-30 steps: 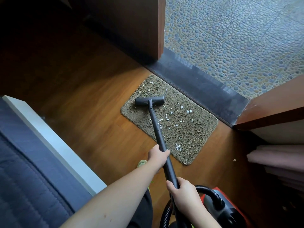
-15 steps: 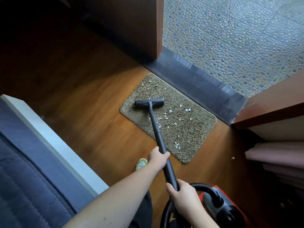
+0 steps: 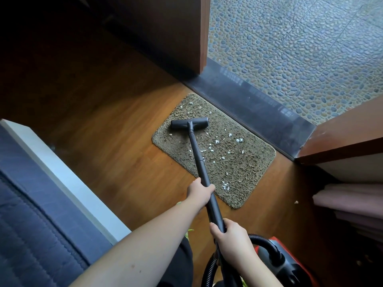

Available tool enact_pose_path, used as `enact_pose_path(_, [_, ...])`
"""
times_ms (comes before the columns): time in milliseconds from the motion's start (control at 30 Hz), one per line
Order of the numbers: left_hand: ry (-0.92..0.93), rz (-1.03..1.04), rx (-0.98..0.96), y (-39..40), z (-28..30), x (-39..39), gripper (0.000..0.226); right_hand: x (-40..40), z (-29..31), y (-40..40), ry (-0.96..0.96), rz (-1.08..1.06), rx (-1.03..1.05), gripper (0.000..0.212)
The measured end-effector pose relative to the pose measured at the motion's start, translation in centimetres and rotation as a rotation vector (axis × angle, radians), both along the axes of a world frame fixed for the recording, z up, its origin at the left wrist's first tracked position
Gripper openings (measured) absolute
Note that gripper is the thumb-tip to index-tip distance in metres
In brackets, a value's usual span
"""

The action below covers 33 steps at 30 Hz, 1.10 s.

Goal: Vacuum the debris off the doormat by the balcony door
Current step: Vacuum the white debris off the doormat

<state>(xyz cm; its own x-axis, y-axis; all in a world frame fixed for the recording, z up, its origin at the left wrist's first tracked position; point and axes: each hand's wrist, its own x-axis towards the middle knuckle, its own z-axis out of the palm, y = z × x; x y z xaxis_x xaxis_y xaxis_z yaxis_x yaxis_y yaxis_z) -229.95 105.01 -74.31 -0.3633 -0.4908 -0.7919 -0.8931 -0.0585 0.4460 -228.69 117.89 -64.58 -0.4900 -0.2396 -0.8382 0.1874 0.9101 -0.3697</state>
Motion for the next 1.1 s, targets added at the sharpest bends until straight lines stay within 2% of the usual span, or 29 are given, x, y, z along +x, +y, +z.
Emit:
enact_pose_path(67, [0.011,-0.006,-0.005,-0.4,-0.2,-0.4,0.019,-0.3,-0.1,-0.4,0.000,0.000,0.005,0.031])
enact_pose_path(233, [0.025,-0.007,-0.023,-1.6,-0.7,-1.4,0.032,-1.5,-0.2,-1.5,0.003,-0.007,-0.014,0.029])
enact_pose_path(367, [0.039,0.005,-0.001,-2.2,-1.2,-2.3,0.019,-2.4,-0.3,-2.1,-0.021,-0.040,-0.032,0.028])
enact_pose_path(1100, [0.092,0.020,0.003,-4.6,-2.6,-5.8,0.024,-5.8,-0.2,-4.7,-0.074,-0.145,-0.077,0.028])
